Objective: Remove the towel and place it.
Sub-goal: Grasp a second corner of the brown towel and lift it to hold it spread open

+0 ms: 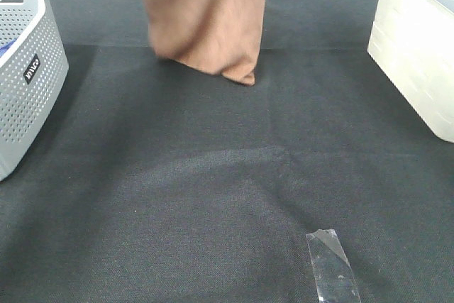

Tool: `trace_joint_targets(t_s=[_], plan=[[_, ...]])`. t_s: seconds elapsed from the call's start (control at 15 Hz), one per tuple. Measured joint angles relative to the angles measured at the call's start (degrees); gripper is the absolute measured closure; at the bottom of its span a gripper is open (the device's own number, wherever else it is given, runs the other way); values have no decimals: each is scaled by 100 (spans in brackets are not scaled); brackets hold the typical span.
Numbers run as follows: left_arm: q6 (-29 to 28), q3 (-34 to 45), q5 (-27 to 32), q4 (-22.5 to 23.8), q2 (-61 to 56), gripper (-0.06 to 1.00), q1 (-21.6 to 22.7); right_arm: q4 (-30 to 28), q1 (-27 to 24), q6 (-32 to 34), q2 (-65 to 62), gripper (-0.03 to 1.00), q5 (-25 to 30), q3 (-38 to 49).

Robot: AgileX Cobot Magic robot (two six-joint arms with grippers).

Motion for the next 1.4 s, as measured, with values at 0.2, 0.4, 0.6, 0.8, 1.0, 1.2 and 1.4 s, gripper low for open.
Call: trace_joint_targets(t_s=[0.2, 0.4, 0.6, 0.8, 1.0, 1.2, 1.4], plan=[[430, 0, 2120, -493, -74, 94, -109, 0, 0, 206, -11, 97, 1261, 11], [510, 0, 3913, -1123, -424, 94, -120, -11, 0, 596, -206, 97, 2813, 17], [332, 0, 5105, -1501, -791, 94, -143, 17, 0, 659, -613, 97, 4142, 17], [-304, 29, 5231, -1822, -1020, 94, -143, 23, 0, 814, -922, 97, 5002, 17], [-556, 1031, 5231, -2149, -1656, 94, -143, -109, 0, 1163, -1140, 97, 5363, 286], [-625, 2928, 5208, -2292, -2699, 94, -155, -23, 34, 1558, -1988, 97, 5403, 1679], [-653, 4211, 5139, -2527, -3690, 94, -160, 155, 74, 1793, -2979, 97, 5420, 3289]])
